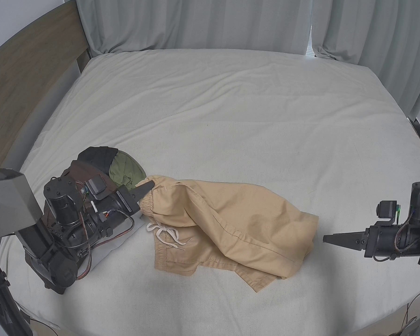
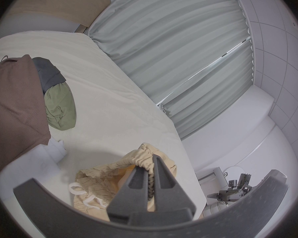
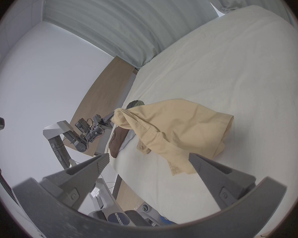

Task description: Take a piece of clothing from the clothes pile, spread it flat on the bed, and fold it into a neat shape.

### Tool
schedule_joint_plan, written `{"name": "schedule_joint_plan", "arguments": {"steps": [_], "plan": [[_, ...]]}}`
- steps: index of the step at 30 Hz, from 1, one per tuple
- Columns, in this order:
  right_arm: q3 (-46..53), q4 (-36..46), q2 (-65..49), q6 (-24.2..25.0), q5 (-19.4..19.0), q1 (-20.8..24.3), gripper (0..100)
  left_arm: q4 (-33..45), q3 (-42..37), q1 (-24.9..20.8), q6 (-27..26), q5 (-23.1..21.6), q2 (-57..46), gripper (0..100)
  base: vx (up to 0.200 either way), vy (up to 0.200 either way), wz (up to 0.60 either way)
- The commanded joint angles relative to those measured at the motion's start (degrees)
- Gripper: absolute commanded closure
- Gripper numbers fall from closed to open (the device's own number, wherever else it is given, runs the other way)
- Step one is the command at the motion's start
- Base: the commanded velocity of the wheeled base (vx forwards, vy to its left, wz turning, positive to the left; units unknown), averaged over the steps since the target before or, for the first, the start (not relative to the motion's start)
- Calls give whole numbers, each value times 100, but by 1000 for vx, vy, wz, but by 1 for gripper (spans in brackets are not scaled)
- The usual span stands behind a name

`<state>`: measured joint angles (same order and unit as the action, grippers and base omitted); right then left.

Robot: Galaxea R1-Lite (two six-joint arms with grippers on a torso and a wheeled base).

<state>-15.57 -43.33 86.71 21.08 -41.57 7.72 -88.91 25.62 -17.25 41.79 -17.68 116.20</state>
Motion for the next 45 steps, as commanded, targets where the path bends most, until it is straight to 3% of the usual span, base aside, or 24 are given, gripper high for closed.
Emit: {"name": "schedule_joint_plan", "arguments": {"steps": [1,11,20,31,45], "plan": [[89,-203,557,2,0,-7,0,-4,4,37,-4,-17,34,100,0,0,0],[467,-1565,1718,10,9,-7,0,-4,4,37,-4,-17,-1,100,0,0,0],[704,-2892,2640,406,26,28,0,-4,-5,37,-13,-17,25,100,0,0,0],[959,-4483,3871,520,44,63,0,-4,4,37,-13,-17,17,100,0,0,0],[818,-4492,4258,599,193,55,0,-4,4,37,-13,-17,-1,100,0,0,0]]}}
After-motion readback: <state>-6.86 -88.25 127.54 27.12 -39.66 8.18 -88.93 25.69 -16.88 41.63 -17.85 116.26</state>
